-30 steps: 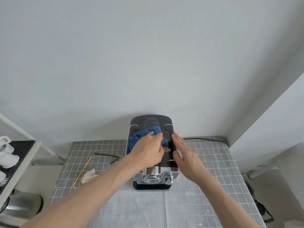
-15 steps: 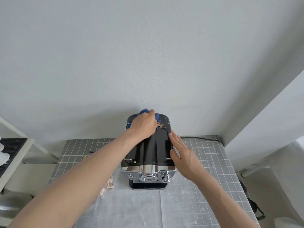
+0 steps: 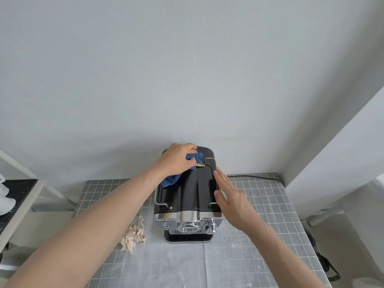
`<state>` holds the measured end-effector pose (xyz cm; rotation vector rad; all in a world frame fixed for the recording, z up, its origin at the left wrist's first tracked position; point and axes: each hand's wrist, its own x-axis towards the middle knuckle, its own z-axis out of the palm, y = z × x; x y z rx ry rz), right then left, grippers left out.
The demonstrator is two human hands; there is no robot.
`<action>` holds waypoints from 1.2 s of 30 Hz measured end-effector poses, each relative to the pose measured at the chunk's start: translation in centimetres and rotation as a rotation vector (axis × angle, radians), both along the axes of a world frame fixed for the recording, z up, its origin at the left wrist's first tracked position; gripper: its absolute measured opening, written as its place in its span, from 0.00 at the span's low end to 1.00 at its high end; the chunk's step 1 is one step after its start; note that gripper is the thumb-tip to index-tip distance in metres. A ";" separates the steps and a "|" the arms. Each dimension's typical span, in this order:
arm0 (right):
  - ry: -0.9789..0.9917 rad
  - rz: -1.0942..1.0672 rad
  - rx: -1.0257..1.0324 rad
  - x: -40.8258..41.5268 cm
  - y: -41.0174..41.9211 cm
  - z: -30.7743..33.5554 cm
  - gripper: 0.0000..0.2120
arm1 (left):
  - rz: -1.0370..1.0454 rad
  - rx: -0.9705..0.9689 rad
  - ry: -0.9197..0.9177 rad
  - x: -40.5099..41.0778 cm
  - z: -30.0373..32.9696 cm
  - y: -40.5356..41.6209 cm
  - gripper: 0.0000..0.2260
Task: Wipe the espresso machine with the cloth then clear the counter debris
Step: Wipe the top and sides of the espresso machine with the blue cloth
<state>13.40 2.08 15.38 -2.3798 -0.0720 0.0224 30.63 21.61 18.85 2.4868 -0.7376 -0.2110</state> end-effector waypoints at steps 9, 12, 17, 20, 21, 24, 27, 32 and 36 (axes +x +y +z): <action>0.003 -0.004 0.016 -0.1 -0.1 -0.2 0.28 | 0.242 0.209 -0.226 -0.4 0.1 -0.5 0.08; 0.001 0.000 0.014 0.0 -0.3 -0.2 0.28 | 0.210 0.118 -0.203 -0.4 -0.2 -0.5 0.05; -0.005 0.002 0.034 -0.1 -0.1 -0.3 0.28 | 0.103 -0.020 -0.088 -0.5 -0.5 0.0 0.19; -0.010 0.005 0.029 0.0 -0.2 -0.2 0.28 | 0.057 -0.069 -0.061 -0.8 -1.0 0.0 0.18; -0.009 0.005 0.027 0.0 -0.2 -0.1 0.28 | 0.057 -0.091 -0.058 -0.9 -1.2 0.2 0.17; -0.003 0.006 0.033 0.0 -0.3 0.0 0.29 | 0.027 -0.111 -0.090 -1.2 -1.5 0.7 0.16; -0.003 0.008 0.045 0.0 -0.3 -0.1 0.29 | 0.054 -0.048 -0.127 -0.8 -1.0 0.3 0.18; 0.001 0.004 0.045 0.0 -0.2 -0.2 0.28 | 0.327 0.134 -0.244 -0.3 -1.3 -1.1 0.12; 0.001 0.003 0.067 0.0 -0.2 -0.4 0.28 | 0.552 0.085 -0.270 -1.0 -2.2 -1.0 0.24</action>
